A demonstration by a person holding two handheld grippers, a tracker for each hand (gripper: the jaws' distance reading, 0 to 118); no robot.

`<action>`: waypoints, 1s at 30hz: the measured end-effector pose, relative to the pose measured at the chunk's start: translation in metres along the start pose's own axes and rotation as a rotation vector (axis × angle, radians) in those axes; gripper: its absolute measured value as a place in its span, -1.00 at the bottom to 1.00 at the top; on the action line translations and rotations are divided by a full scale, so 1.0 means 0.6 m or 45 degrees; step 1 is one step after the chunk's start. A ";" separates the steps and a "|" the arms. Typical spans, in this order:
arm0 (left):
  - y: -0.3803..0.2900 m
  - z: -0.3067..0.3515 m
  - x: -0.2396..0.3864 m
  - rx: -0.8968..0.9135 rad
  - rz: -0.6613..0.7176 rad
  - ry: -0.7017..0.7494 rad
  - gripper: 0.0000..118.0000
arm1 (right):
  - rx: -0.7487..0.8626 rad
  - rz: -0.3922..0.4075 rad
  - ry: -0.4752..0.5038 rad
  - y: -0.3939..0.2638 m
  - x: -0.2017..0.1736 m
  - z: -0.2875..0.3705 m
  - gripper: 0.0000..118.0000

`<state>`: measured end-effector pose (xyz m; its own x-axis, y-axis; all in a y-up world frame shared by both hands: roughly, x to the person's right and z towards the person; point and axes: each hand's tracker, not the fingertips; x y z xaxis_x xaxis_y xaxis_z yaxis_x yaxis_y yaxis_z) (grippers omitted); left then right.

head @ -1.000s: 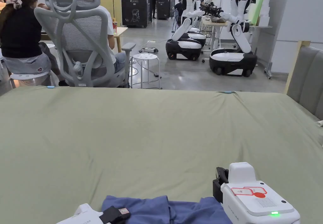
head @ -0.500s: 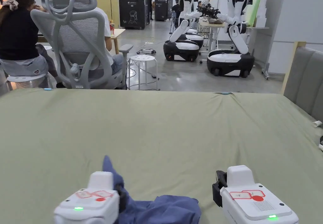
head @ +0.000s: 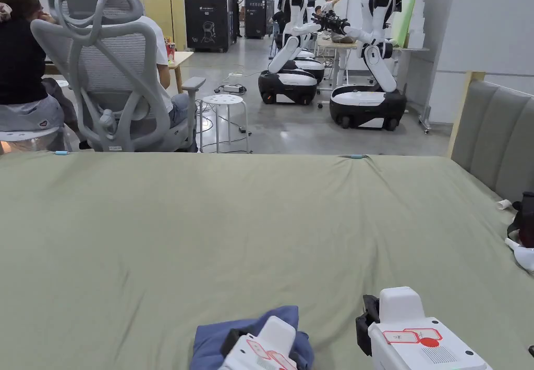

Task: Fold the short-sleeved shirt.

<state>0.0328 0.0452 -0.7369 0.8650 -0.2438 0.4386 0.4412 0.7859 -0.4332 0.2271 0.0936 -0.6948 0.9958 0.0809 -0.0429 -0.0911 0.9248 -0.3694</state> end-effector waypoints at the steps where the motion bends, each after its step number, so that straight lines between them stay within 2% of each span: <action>1: 0.009 0.021 -0.020 0.074 0.086 -0.068 0.39 | 0.001 -0.002 0.004 0.000 -0.001 0.000 -1.00; 2: 0.016 0.034 -0.037 0.098 0.145 -0.096 0.53 | 0.001 -0.004 0.009 0.000 -0.002 -0.002 -1.00; 5: 0.032 0.055 -0.095 0.112 0.360 -0.167 0.55 | 0.000 -0.016 0.021 0.000 -0.008 -0.006 -1.00; 8: 0.015 0.041 -0.161 0.088 0.767 -0.228 0.49 | -0.012 -0.033 0.038 -0.004 -0.013 -0.010 -1.00; 9: 0.009 0.028 -0.169 0.043 0.847 -0.230 0.39 | -0.014 -0.032 0.038 -0.007 -0.016 -0.011 -1.00; 10: 0.000 0.018 -0.175 0.014 0.880 -0.249 0.20 | -0.019 -0.032 0.041 -0.009 -0.017 -0.012 -1.00; 11: -0.008 0.010 -0.176 0.000 0.894 -0.268 -0.15 | -0.025 -0.034 0.044 -0.010 -0.018 -0.013 -1.00; 14: -0.027 -0.008 -0.142 -0.082 0.856 -0.344 -0.94 | -0.035 -0.036 0.047 -0.014 -0.019 -0.016 -1.00; 15: -0.034 -0.010 -0.128 -0.094 0.858 -0.387 -1.00 | -0.036 -0.037 0.047 -0.015 -0.019 -0.017 -1.00; 21: -0.043 -0.031 -0.028 -0.156 0.827 -0.569 -1.00 | -0.060 -0.034 0.045 -0.019 -0.017 -0.020 -1.00; 28: -0.040 -0.031 -0.030 -0.149 0.839 -0.523 -1.00 | -0.085 -0.036 0.046 -0.025 -0.016 -0.023 -1.00; 30: -0.033 -0.003 -0.048 -0.067 0.799 -0.480 -1.00 | -0.119 -0.070 0.103 -0.022 -0.026 -0.029 -1.00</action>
<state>-0.0005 0.0358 -0.7423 0.8217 0.4627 0.3328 -0.0910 0.6830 -0.7248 0.2127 0.0740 -0.7052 0.9956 -0.0029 -0.0933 -0.0403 0.8880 -0.4580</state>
